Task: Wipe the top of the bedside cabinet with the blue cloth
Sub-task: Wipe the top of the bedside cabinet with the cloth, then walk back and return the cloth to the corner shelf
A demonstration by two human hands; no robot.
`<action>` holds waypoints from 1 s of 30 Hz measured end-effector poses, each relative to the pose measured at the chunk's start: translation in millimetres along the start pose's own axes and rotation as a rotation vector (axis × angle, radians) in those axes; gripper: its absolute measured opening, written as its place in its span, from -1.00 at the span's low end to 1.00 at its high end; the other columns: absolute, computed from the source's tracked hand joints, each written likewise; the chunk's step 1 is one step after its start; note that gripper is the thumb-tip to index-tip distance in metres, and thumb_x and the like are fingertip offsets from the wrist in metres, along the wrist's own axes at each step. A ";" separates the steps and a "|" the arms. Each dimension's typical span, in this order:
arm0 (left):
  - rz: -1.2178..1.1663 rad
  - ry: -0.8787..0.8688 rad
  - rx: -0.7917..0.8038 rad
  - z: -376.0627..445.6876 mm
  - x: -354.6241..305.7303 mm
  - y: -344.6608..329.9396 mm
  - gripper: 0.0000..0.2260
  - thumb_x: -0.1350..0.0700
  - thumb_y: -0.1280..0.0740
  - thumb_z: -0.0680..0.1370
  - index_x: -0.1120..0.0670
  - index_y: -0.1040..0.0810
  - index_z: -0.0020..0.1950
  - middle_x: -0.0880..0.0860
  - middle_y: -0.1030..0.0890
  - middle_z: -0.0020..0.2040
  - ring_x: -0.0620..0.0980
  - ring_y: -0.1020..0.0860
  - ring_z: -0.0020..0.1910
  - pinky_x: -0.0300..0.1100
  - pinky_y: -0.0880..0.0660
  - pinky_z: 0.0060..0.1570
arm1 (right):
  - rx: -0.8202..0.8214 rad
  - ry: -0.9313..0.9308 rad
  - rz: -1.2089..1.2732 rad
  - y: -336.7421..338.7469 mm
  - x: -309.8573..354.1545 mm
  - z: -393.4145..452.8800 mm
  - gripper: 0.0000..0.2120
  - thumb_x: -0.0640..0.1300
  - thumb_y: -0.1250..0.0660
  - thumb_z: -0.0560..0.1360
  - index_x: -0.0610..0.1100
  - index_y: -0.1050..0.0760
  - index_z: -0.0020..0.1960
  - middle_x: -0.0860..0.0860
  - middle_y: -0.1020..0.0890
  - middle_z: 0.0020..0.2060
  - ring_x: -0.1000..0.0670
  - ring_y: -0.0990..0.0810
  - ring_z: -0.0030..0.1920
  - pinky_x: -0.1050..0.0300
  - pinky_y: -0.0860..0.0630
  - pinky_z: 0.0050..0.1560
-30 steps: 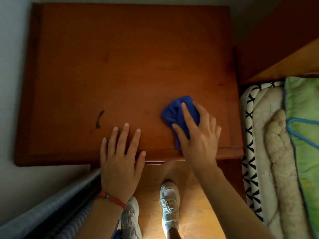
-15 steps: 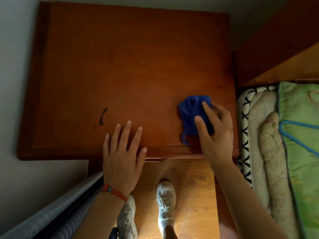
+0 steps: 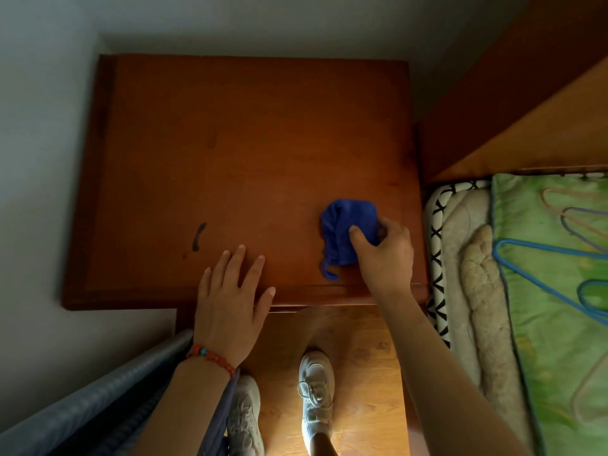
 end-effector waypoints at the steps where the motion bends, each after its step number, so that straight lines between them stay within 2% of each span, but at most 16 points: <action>1: 0.007 -0.001 0.019 -1.4 -1.0 1.6 -0.51 -0.13 -0.04 0.53 0.15 -0.50 0.24 0.28 -0.49 0.22 0.32 -0.47 0.18 0.26 -0.35 0.06 | 0.013 -0.009 0.020 1.1 1.5 0.2 -0.53 -0.01 -0.38 0.43 -0.17 -0.38 0.26 -0.08 -0.45 0.14 0.03 -0.45 -0.01 0.18 -0.41 -0.07; 4: 0.017 0.004 0.075 -8.3 -3.6 8.2 -0.42 -0.18 0.11 0.58 0.14 -0.52 0.22 0.27 -0.51 0.21 0.30 -0.48 0.16 0.25 -0.35 0.05 | 0.079 -0.005 0.103 -0.8 7.9 -2.3 -0.55 -0.07 -0.41 0.41 -0.13 -0.35 0.22 -0.06 -0.45 0.15 0.08 -0.42 -0.05 0.30 -0.36 -0.20; 7: -0.004 0.011 0.086 -16.8 -7.7 21.8 -0.39 -0.19 0.15 0.59 0.15 -0.52 0.22 0.27 -0.51 0.21 0.29 -0.48 0.17 0.25 -0.37 0.05 | 0.163 -0.019 0.141 -2.0 10.7 -11.0 -0.56 -0.09 -0.41 0.41 -0.12 -0.33 0.21 -0.07 -0.45 0.13 0.05 -0.43 -0.05 0.19 -0.41 -0.13; 10: -0.005 0.020 0.080 -25.0 -13.5 39.6 -0.40 -0.18 0.16 0.60 0.15 -0.52 0.21 0.27 -0.52 0.20 0.29 -0.50 0.15 0.22 -0.35 0.05 | 0.222 -0.011 0.140 6.2 16.5 -25.0 -0.58 -0.14 -0.38 0.44 -0.16 -0.33 0.23 0.02 -0.47 -0.03 0.17 -0.45 -0.22 0.35 -0.44 -0.30; 12: -0.014 0.017 0.080 -31.4 -19.2 52.0 -0.40 -0.18 0.16 0.60 0.14 -0.52 0.22 0.27 -0.52 0.20 0.28 -0.50 0.15 0.21 -0.33 0.06 | 0.256 -0.007 0.129 13.8 18.2 -38.3 -0.58 -0.16 -0.37 0.45 -0.15 -0.32 0.25 0.07 -0.45 -0.09 0.26 -0.43 -0.25 0.43 -0.44 -0.38; 15: -0.030 -0.010 0.084 -42.8 -30.9 72.4 -0.40 -0.18 0.16 0.60 0.14 -0.52 0.22 0.26 -0.52 0.20 0.26 -0.50 0.16 0.21 -0.35 0.07 | 0.266 -0.006 0.110 30.5 18.7 -63.4 -0.59 -0.16 -0.36 0.45 -0.10 -0.32 0.25 0.11 -0.47 -0.16 0.25 -0.47 -0.25 0.40 -0.45 -0.39; 20: -0.021 -0.079 0.123 -66.7 -48.6 101.3 -0.39 -0.16 0.18 0.60 0.16 -0.53 0.20 0.24 -0.54 0.17 0.23 -0.52 0.14 0.19 -0.35 0.08 | 0.191 -0.029 0.101 69.2 15.0 -110.9 -0.60 -0.16 -0.36 0.43 -0.07 -0.34 0.23 0.09 -0.52 -0.19 0.15 -0.52 -0.24 0.19 -0.50 -0.27; 24: -0.018 -0.168 0.134 -90.6 -61.0 121.9 -0.39 -0.15 0.19 0.61 0.18 -0.53 0.20 0.22 -0.56 0.15 0.22 -0.53 0.13 0.19 -0.39 0.07 | 0.078 -0.105 0.175 103.5 4.3 -158.0 -0.65 -0.20 -0.36 0.43 -0.08 -0.37 0.17 0.18 -0.52 -0.23 0.19 -0.52 -0.24 0.26 -0.44 -0.32; 28: -0.019 -0.287 0.119 -116.5 -77.6 140.0 -0.43 -0.12 0.14 0.61 0.19 -0.52 0.21 0.23 -0.55 0.17 0.21 -0.50 0.17 0.18 -0.35 0.15 | -0.033 -0.196 0.307 133.2 -13.2 -208.3 -0.67 -0.15 -0.36 0.40 0.01 -0.38 0.13 -0.02 -0.61 -0.15 0.02 -0.59 -0.17 0.03 -0.52 -0.21; 30: -0.001 -0.345 0.128 -128.3 -88.6 147.8 -0.43 -0.12 0.13 0.61 0.19 -0.52 0.21 0.22 -0.55 0.17 0.20 -0.50 0.17 0.17 -0.36 0.15 | -0.100 -0.227 0.335 151.9 -21.7 -232.7 -0.67 -0.17 -0.36 0.41 0.05 -0.38 0.11 -0.07 -0.63 -0.15 -0.03 -0.60 -0.19 0.09 -0.48 -0.25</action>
Point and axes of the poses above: each hand's wrist, its own z-axis towards the middle knuckle, its own y-axis out of the back of the hand, x = y × z, the point moved 9 cm from there along z, towards the middle knuckle
